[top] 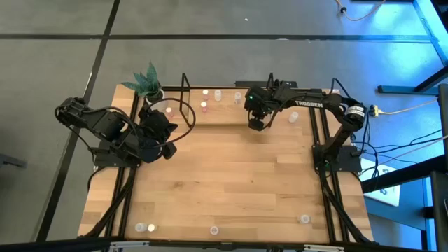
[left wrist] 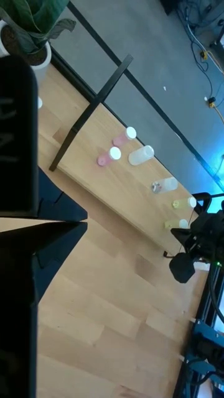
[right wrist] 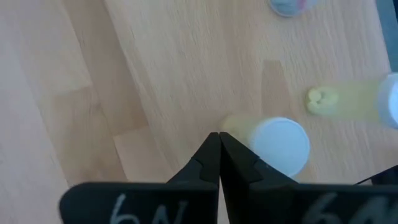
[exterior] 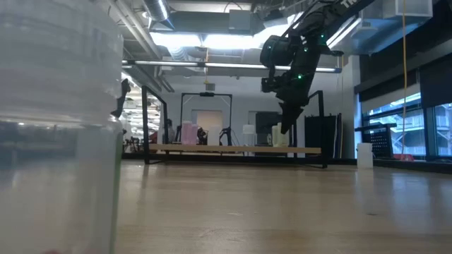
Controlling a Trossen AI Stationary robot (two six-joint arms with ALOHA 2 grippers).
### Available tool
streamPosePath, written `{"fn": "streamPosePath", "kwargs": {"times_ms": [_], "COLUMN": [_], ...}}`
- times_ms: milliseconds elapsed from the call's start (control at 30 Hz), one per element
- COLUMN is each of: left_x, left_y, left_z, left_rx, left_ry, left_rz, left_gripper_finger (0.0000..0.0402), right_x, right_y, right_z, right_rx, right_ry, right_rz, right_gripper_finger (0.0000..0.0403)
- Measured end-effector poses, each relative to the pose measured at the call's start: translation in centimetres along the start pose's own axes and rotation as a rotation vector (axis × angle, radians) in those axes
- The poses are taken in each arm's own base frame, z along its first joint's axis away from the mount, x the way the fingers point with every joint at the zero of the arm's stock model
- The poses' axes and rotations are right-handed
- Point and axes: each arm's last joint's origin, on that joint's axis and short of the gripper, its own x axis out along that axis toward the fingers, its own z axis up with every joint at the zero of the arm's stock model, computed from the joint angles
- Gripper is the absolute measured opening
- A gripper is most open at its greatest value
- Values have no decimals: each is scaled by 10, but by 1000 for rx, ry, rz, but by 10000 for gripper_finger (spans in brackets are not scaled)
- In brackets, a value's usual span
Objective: Pick and place medicine bottles onto shelf by color
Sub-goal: Put the right yellow pill bottle on the shelf aligned with the other yellow pill bottle, then adjust the pink pill bottle on the shelf
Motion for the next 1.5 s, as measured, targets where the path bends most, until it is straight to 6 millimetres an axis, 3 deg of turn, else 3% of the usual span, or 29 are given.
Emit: {"fn": "streamPosePath", "kwargs": {"times_ms": [300, 600, 1067, 1267, 1367, 1500], "left_x": [0, 0, 0, 0, 0, 0], "left_y": [0, 0, 0, 0, 0, 0], "left_z": [0, 0, 0, 0, 0, 0], "left_rx": [0, 0, 0, -2, -2, -4], "left_ry": [0, 0, 0, 0, 0, 1], "left_rz": [0, 0, 0, 0, 0, -1], "left_gripper_finger": [8, 1, 1, 9, 8, 2], "right_x": [0, 16, 18, 17, 11, -16], "right_y": [2, -3, -15, -14, -10, 1], "right_z": [0, -3, -4, -6, -5, -2], "right_rx": [-16, -39, -15, -15, -25, -30], "right_ry": [-2, 53, 45, 55, 48, 8], "right_rz": [51, 42, -15, 41, 50, 58], "right_gripper_finger": [4, 4, 4, 4, 4, 4]}}
